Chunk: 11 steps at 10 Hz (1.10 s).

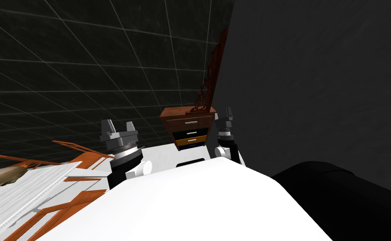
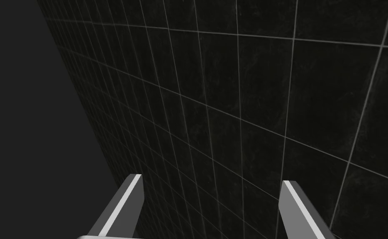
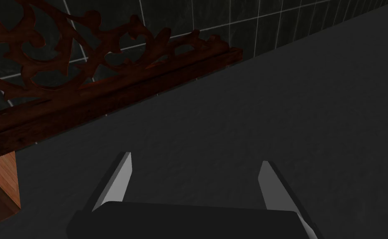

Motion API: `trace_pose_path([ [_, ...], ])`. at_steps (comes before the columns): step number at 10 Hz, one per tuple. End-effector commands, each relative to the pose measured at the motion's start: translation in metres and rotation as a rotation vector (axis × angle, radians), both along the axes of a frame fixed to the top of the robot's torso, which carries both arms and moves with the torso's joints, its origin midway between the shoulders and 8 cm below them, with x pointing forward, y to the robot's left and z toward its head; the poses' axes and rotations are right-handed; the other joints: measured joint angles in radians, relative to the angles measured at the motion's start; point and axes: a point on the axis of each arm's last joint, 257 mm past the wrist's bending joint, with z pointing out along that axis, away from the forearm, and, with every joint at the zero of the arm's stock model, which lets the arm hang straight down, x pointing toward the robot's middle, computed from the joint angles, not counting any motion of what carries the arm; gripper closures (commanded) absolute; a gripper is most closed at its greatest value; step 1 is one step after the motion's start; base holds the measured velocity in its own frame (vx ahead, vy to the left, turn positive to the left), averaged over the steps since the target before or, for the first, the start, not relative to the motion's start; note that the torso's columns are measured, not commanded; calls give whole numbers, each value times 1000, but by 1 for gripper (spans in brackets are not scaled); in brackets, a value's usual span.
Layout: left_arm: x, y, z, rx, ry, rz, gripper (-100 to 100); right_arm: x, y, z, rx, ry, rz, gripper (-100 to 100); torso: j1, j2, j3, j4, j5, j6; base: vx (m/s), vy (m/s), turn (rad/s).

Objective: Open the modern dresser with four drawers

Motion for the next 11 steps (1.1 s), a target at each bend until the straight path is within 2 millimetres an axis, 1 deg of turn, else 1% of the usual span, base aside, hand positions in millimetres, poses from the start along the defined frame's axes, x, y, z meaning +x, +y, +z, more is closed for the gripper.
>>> trace_pose_path([
  [1,0,0,0,0,0,0,0,0,0,0,0,0,0,0,0,40,-82,41,0,0,0,0,0],
  [3,0,0,0,0,0,0,0,0,0,0,0,0,0,0,0,175,-351,176,0,0,0,0,0],
  [9,0,0,0,0,0,0,0,0,0,0,0,0,0,0,0,618,-1234,617,0,0,0,0,0],
  [10,0,0,0,0,0,0,0,5,8,-7,-45,27,16,-100,0,691,-1382,691,0,0,12,9,-6],
  [11,0,0,0,0,0,0,0,10,15,-15,-80,52,26,-100,0,725,-1451,724,0,0,17,15,-10],
])
